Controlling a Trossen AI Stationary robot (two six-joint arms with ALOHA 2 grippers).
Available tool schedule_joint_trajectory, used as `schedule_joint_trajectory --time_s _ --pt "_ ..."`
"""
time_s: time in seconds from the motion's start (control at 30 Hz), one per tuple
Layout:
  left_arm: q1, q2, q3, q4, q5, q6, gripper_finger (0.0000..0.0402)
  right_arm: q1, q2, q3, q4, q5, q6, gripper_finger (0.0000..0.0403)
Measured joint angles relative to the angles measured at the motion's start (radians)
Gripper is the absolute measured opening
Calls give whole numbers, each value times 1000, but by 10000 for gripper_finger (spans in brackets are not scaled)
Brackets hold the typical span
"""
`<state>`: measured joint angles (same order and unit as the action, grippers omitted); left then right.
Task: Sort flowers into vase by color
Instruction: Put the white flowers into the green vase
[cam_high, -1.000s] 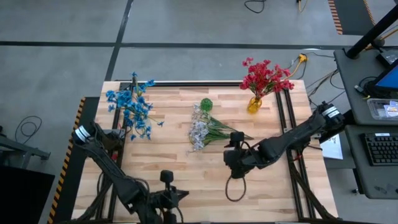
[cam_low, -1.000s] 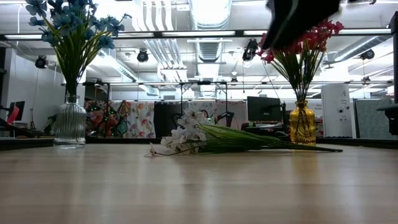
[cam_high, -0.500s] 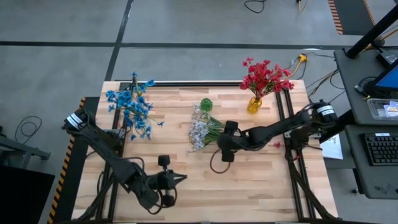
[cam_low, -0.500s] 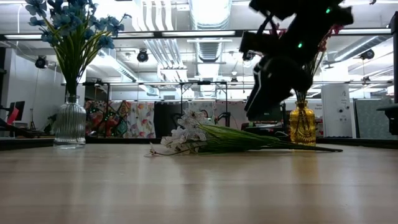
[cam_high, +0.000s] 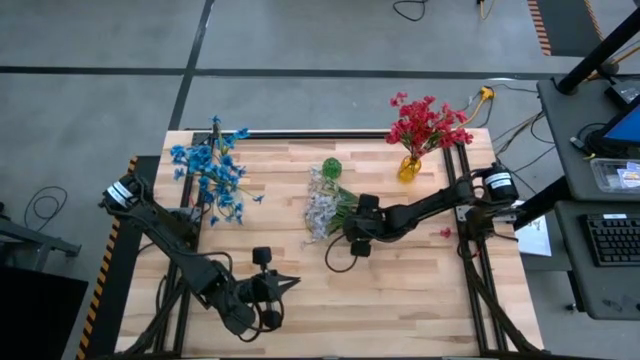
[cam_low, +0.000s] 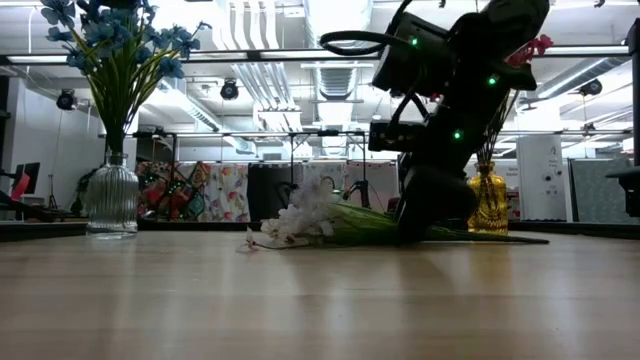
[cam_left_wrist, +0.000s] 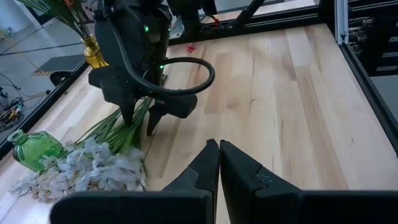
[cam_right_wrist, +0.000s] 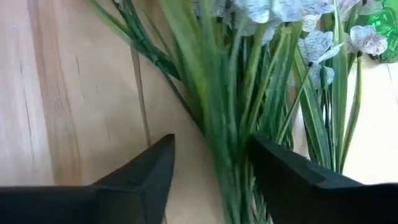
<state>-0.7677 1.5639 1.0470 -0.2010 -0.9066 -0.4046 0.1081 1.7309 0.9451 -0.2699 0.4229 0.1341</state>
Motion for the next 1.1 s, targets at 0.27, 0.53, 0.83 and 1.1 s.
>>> schedule_joint_trajectory --time_s 0.27,0.53,0.83,1.1 --pt "-1 0 0 -5 0 0 0 5 -45 0 -16 -4 29 70" --pt "-1 0 0 -9 0 0 0 48 -155 0 -47 -4 68 13" --pt "-1 0 0 -9 0 0 0 130 -363 -1 -37 -3 97 13" --pt "-1 0 0 -8 0 -1 0 204 -535 -14 20 92 86 13"
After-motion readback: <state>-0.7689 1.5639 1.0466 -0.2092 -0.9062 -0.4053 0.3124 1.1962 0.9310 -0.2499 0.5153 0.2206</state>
